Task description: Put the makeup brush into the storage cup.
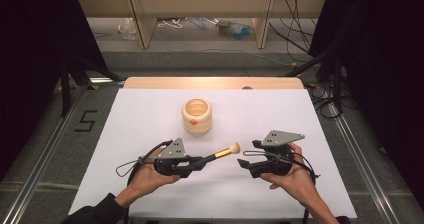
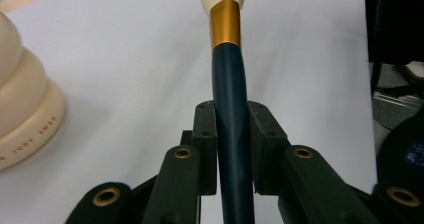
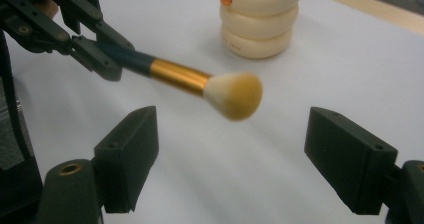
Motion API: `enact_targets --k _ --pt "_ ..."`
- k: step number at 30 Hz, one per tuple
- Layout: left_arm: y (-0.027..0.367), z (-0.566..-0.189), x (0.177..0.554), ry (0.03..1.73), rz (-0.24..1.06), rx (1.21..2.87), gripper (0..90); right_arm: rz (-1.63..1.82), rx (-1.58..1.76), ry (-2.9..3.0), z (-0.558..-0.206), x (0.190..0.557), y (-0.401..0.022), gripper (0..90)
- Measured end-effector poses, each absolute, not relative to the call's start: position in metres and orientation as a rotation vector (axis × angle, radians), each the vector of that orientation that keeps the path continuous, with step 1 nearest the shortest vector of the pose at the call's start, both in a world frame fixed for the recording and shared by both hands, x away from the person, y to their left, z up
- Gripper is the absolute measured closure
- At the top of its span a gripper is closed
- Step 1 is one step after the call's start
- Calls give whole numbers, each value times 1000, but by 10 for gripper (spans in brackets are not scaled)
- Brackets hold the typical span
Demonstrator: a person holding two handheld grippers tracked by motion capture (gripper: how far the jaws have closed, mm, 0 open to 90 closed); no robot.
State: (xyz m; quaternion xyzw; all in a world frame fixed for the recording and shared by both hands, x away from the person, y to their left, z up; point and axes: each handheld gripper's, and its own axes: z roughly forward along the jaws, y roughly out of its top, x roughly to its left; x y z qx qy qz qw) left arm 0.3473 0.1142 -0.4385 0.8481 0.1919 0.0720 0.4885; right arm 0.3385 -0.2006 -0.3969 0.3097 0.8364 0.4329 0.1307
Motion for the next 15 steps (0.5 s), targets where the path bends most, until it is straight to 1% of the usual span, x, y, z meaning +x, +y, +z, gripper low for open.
enact_targets --k 7,13,15 --pt "116 -435 347 477 194 2041 764 1341 981 2502 -420 338 -200 224" --pt "115 -432 346 454 201 2029 764 1473 1039 2507 -428 336 -195 219" --pt "116 -431 346 473 202 2020 764 1516 1043 2489 -430 336 -192 218"
